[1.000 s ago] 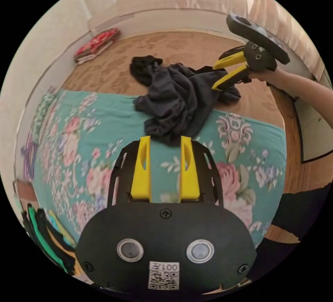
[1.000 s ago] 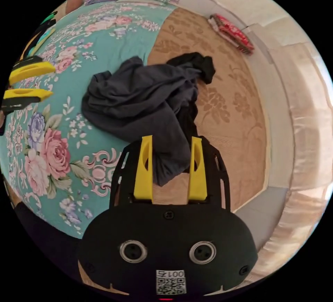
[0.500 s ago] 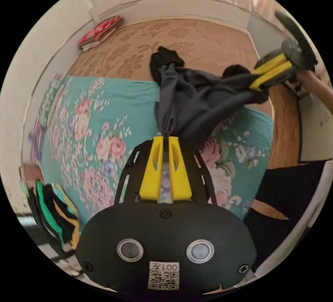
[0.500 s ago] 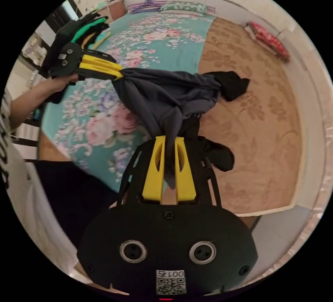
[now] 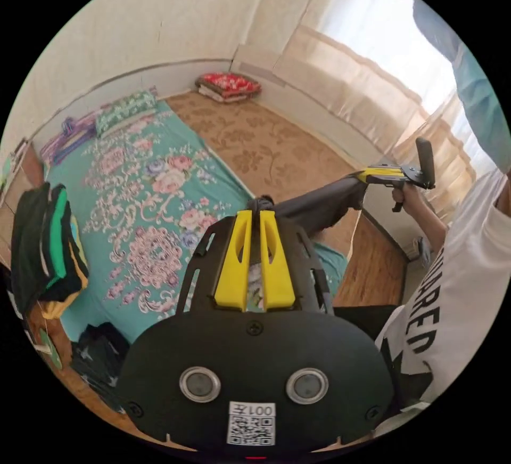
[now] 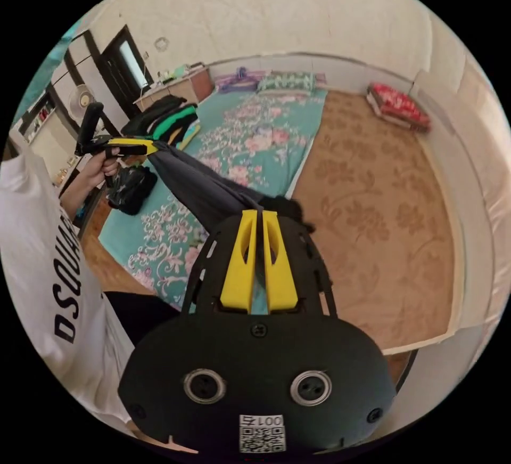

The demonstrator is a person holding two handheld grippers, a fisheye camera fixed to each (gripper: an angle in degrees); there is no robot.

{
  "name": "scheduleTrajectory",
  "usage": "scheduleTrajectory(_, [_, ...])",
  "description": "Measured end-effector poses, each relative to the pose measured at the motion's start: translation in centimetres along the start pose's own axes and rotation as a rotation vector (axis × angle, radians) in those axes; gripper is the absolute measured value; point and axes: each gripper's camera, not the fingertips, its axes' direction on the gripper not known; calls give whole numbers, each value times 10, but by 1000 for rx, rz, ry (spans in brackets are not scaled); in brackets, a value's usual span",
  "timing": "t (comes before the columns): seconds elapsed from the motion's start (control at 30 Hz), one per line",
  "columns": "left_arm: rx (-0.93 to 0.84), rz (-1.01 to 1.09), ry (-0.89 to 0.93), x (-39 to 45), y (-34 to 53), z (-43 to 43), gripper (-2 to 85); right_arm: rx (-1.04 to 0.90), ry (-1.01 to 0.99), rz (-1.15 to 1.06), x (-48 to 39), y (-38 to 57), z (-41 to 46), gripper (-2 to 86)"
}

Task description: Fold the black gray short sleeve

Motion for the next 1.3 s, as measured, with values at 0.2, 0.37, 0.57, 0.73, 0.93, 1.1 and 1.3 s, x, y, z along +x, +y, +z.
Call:
scheduleTrajectory(0.2, [221, 135, -27, 44, -50, -120, 9, 255, 345, -261, -114, -50, -150, 8])
scheduleTrajectory(0.37, [395, 168, -25, 80, -70, -233, 10, 424, 559, -393, -224, -59, -267, 9])
scheduleTrajectory(0.57, [376, 204, -21, 108, -76, -333, 11, 488, 597, -498, -301, -65, -350, 8])
scheduleTrajectory(0.73, [307, 212, -112, 122, -96, -393, 13, 406, 545, -568, -339, -91, -389, 8])
scheduleTrajectory(0.93, [242, 222, 26, 131, -91, -447, -3, 317, 403, -545, -353, -90, -427, 8])
scheduleTrajectory(1.1, [179, 148, 112, 127, -46, -449, -11, 190, 109, -553, -331, -50, -414, 9])
scheduleTrajectory(1.3, [203, -143, 208, 101, 23, -449, -9, -61, -134, -385, -295, 16, -344, 8])
